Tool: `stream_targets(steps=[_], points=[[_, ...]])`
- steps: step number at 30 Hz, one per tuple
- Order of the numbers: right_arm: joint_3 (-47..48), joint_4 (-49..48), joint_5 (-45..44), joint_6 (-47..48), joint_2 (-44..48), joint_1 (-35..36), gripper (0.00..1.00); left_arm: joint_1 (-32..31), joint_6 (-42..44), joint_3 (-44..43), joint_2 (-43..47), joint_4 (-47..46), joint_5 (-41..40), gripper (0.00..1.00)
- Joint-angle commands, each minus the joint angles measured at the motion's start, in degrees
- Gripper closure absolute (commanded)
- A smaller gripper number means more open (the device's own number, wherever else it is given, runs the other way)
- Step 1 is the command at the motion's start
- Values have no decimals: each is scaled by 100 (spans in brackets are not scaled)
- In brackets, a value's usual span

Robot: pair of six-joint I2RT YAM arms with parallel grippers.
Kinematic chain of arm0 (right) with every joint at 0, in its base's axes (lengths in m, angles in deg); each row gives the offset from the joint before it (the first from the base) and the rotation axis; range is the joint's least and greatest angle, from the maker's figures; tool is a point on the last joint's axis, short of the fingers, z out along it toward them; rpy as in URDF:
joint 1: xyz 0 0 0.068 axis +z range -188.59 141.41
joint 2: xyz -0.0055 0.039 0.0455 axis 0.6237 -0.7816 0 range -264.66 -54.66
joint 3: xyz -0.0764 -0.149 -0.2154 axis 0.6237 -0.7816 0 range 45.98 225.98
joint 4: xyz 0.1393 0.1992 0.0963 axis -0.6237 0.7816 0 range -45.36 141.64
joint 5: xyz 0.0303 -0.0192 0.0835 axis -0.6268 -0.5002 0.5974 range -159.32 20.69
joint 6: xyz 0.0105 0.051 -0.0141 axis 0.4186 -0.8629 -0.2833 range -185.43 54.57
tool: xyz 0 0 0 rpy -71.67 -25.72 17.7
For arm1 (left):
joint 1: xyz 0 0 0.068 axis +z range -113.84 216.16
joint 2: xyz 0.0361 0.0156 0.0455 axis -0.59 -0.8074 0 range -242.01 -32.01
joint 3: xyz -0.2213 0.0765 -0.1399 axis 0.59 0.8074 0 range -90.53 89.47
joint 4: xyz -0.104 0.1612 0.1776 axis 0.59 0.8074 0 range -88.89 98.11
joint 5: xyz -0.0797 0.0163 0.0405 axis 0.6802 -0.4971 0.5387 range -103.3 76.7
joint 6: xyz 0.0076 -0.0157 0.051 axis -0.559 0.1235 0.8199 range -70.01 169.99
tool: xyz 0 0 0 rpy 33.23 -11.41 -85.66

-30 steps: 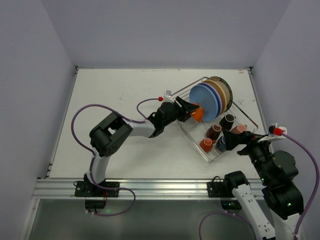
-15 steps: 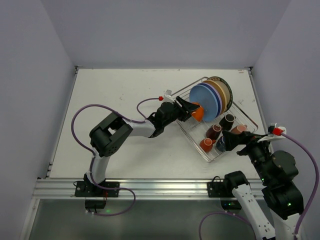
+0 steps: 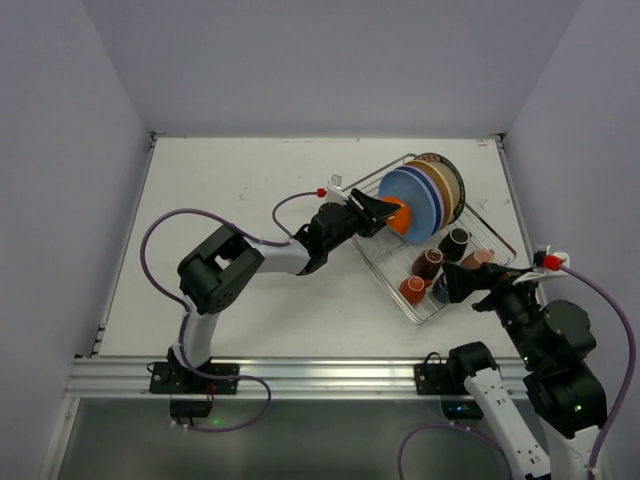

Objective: Unload the mixed dishes from the dish rack

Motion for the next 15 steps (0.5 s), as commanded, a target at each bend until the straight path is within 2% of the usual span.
stream_targets(steps=[1, 6, 9, 15], points=[[12, -168, 147, 99, -151, 7, 1, -7, 143, -89, 533, -1056, -201, 51], [21, -168, 147, 143, -195, 7, 1, -16, 64, -45, 462, -1074, -227, 54], [21, -159, 262, 160, -213, 7, 1, -16, 29, -27, 383, -1065, -262, 65], [56, -124, 253, 186, -213, 7, 1, -16, -85, -53, 172, -845, -333, 67]])
